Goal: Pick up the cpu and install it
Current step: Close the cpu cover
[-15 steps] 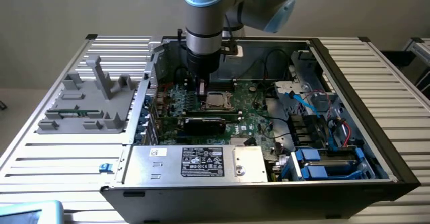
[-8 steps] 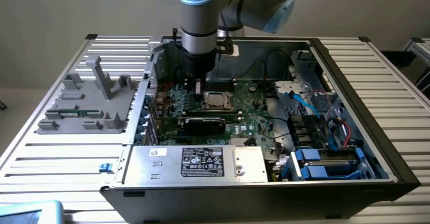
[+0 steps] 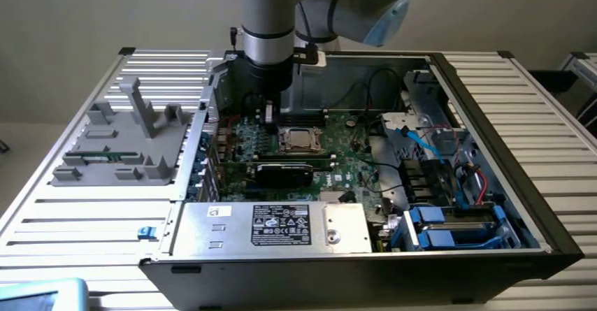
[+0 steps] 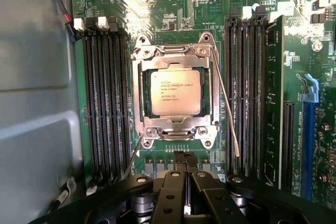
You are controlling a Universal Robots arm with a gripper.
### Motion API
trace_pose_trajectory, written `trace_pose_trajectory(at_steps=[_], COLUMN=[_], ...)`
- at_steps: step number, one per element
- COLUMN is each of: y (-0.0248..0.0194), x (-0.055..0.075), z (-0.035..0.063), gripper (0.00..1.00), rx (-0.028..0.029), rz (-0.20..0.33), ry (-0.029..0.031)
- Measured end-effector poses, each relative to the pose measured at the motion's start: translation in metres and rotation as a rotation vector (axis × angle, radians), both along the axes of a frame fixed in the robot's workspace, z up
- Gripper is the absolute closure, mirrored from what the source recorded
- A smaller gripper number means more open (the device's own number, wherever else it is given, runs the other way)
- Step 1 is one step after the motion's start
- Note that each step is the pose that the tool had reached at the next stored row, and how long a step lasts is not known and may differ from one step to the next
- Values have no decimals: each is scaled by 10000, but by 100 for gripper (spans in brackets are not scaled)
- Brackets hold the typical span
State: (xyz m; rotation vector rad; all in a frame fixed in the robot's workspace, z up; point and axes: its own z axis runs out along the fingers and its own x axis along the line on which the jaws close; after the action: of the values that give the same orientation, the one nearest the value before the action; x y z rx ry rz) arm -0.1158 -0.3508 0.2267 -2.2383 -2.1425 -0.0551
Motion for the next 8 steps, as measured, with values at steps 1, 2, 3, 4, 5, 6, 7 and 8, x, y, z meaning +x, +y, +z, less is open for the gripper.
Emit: trace_pose_trajectory(at_steps=[1, 2, 3, 4, 5, 6, 7, 8], y=[0, 0, 0, 0, 0, 0, 0, 0], x=[-8, -16, -21, -27, -35, -41, -44, -45], z=[22, 44, 65, 82, 99, 119, 145, 179], gripper=[89, 89, 89, 89, 89, 89, 89, 89], rx=[1, -1, -1, -1, -1, 0, 0, 0], rz=[0, 0, 0, 0, 1, 1, 0, 1], ry=[-33, -69, -98, -136, -181, -222, -244, -248])
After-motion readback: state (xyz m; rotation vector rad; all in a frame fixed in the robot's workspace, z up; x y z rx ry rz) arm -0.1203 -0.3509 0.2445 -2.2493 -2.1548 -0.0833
